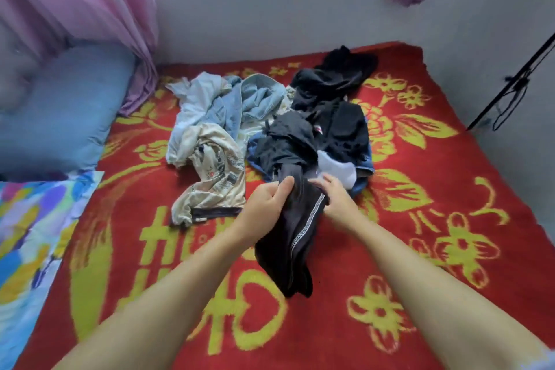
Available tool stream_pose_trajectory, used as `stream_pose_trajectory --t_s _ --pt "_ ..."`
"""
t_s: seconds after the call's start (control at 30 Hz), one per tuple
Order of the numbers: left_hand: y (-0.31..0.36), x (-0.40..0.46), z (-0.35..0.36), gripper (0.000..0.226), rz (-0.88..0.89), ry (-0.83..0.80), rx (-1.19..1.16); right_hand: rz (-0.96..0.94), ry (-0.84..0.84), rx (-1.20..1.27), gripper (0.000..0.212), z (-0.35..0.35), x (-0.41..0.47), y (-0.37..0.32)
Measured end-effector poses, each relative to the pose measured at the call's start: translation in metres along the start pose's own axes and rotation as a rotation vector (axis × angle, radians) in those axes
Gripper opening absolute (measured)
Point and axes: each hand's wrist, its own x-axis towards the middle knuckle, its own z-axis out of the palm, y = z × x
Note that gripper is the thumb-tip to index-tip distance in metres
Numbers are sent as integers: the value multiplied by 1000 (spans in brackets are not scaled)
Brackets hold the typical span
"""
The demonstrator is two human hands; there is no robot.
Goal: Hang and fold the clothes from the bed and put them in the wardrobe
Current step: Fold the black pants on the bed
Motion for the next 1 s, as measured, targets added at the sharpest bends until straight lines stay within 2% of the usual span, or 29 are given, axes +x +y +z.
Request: stream_pose_trajectory --t_s 0.03,0.07,0.13,0.2,0.27,0.37,0.5,0.6,0.67,0.83,0.93,1.0 --pt "25 -4 -13 48 29 13 -50 -31 4 21 19 -13 -3 -31" --pt "49 -7 -27 49 39 37 -112 -59 26 26 11 -26 -7 -60" --pt "88 -12 -60 48 65 144 -197 -153 100 -37 15 -54 -13 -109" --pt "113 -18 -92 44 112 285 -141 -259 167 -147 17 -83 -23 -153" --pt "129 -23 -118 41 93 357 -117 -319 204 -168 16 -108 -37 -192" --pt "152 -32 -144 44 116 359 -176 -405 201 -184 22 -137 -61 -245" --pt "187 -42 -165 50 105 404 -339 -425 96 -359 26 -165 -86 -293" --pt "213 -45 -173 52 71 293 -517 -389 75 -382 22 -179 -101 -312" --pt "227 -45 -178 49 88 223 -579 -379 83 -278 26 -183 -110 -324" --pt "226 -34 -176 32 218 186 -350 -348 176 275 24 -189 -118 -351" --pt "199 -32 -152 50 276 97 -245 -342 215 579 24 -206 -120 -381" --pt "178 -32 -130 72 304 -117 -174 -370 230 740 22 -219 -124 -403"
